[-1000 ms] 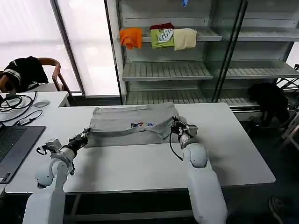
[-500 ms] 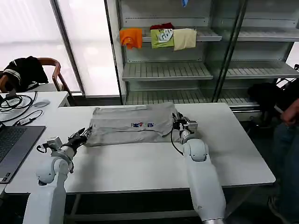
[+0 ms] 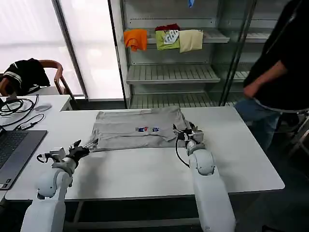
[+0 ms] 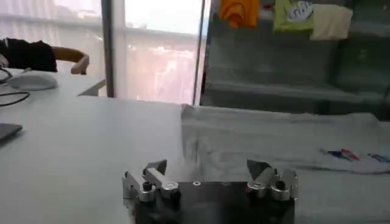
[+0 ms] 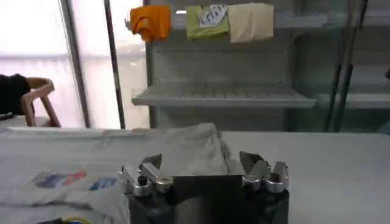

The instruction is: Fold and organize the clothes.

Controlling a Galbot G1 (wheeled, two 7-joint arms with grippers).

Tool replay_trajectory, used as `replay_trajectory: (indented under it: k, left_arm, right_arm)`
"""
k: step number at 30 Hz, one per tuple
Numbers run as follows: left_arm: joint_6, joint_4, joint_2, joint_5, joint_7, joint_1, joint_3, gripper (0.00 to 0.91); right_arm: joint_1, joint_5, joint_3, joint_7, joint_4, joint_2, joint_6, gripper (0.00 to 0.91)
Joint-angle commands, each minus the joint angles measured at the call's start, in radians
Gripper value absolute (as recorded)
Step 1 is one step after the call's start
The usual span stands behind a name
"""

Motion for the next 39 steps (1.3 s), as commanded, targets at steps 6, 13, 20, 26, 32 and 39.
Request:
replay_trajectory:
  k: [6,13,20,26,32,39]
  left_arm:
    - [0.012,-0.054,-0.028,0.054,-0.015,0.055,0.027,0.877]
    - [0.012,-0.043,-0.034,0.063,-0.019,0.057,0.024,0.02]
    - [0.011,-0.033,-0.028,0.058,-0.014,0.058,0.016,0.01]
    - [0.012,-0.03,-0.025,0.051,-0.016,0.06,0.019,0.0]
    - [0.011,-0.03,-0.023,0.054,-0.021,0.061,0.024,0.0]
    - [0.011,-0.055,-0.019,0.069,-0.028,0.079,0.018,0.0]
  right_arm:
    - [-0.134,-0.008,0.043,-0.009,0.12,-0.08,-0.072,0.907]
    - [-0.14,-0.006,0.045,-0.021,0.089,-0.067,-0.07,0.0]
    - [-0.131,0.005,0.035,-0.045,0.074,-0.053,-0.069,0.0]
    - [-0.127,0.037,0.034,-0.036,0.085,-0.052,-0.069,0.0]
    - [-0.136,0.051,0.034,-0.031,0.103,-0.056,-0.069,0.0]
    - [-0.179,0.093,0.021,-0.029,0.166,-0.07,-0.071,0.0]
